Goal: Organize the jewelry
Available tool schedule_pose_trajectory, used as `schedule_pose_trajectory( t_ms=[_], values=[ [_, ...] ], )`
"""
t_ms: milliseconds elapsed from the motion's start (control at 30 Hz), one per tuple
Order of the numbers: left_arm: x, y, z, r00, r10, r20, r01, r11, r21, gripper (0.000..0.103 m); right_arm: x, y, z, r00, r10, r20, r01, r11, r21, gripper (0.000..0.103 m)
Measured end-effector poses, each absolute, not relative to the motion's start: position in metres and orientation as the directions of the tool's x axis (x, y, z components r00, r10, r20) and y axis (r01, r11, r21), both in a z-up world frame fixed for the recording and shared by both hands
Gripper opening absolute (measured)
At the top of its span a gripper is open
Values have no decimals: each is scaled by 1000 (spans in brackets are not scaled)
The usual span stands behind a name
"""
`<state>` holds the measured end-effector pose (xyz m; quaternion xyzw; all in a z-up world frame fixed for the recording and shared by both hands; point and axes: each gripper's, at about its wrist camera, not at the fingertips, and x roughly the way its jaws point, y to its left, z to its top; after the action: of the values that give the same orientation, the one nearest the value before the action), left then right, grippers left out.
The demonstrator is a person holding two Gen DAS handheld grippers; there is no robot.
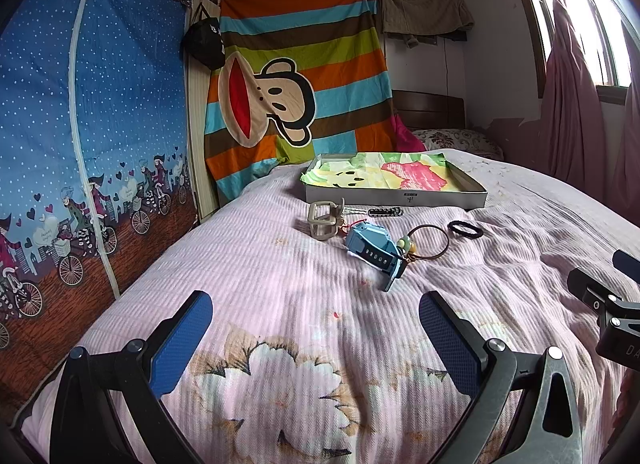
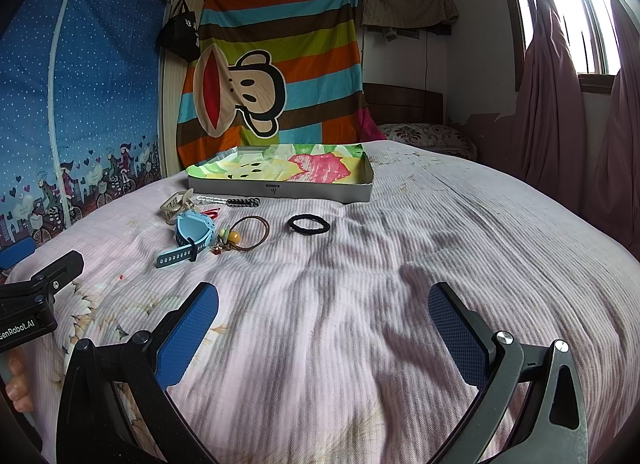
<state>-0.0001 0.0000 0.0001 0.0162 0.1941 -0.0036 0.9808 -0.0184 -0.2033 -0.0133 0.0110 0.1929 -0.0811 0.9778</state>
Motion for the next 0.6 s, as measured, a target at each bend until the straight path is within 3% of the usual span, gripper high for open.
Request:
schedule_pose_trajectory(
  t_ms=[600],
  values=[
    [0,0,0,925,0,-380,12,999,30,103,-19,-203,-13,913,-155,-378,163,987,-10,102]
  ],
)
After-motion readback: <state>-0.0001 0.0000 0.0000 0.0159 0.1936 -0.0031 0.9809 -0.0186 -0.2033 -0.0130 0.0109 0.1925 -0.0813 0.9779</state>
